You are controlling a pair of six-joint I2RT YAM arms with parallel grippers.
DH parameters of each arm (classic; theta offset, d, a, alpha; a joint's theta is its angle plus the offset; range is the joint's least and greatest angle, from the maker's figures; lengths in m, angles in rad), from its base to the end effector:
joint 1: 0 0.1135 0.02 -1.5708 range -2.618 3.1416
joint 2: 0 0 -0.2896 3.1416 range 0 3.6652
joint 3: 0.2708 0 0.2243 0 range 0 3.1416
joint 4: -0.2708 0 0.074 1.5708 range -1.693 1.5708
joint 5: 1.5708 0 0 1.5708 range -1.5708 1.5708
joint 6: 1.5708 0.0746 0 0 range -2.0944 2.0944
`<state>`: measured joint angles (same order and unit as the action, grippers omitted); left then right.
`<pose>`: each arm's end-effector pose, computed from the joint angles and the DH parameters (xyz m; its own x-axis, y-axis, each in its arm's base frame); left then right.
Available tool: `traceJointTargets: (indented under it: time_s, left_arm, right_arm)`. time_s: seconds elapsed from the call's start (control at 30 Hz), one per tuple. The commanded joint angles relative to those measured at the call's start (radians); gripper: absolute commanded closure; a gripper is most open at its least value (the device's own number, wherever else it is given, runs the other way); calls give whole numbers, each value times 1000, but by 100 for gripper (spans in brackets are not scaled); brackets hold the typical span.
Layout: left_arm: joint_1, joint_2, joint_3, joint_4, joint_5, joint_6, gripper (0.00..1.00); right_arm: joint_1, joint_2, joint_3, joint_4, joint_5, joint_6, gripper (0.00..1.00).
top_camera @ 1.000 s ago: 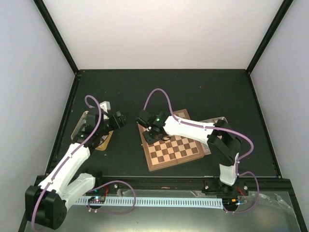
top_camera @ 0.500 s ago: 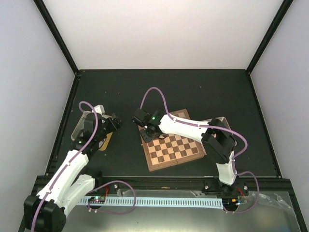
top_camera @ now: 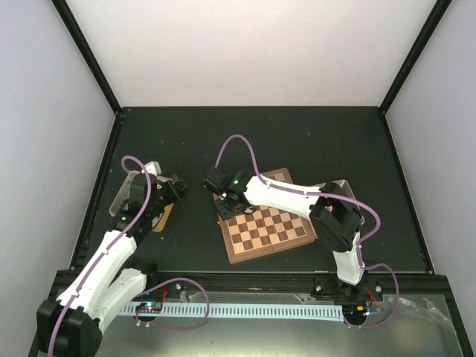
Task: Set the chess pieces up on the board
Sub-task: Place the chess piece on the chessboard, then pick up the chess piece from the storage box.
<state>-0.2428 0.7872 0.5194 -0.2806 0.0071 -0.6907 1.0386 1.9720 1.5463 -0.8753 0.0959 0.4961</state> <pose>0.1617 -0.0406 0.2419 -0.5470 -0.5208 -0.6554 -0.1325 0.8269 -0.5465 0.2062 0.3361 0.2026 -0.8322 -0.4795 -0.2783 -0.5101 0.8589 0.0457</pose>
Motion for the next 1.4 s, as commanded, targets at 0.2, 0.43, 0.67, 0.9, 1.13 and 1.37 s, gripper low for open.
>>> traceJointTargets:
  time_s: [0.2, 0.43, 0.67, 0.9, 1.13, 1.37]
  left_arm:
    - [-3, 0, 16, -10, 1, -3, 10]
    - [-3, 14, 31, 34, 108, 49, 10]
    - [-6, 26, 72, 69, 292, 118, 10]
    - [-16, -29, 94, -27, 351, 145, 11]
    - [-21, -120, 102, -83, 320, 65, 12]
    - [-24, -113, 115, -51, 333, 41, 12]
  right_arm:
    - [3, -19, 26, 0, -3, 12, 72]
    - [-16, -155, -15, 63, 39, 52, 60]
    - [-154, -429, -258, 162, 132, 126, 59]
    - [-508, -761, -654, 204, 202, 178, 62]
    - [-747, -790, -795, 216, 227, 155, 67]
    - [-896, -750, -840, 262, 182, 144, 73]
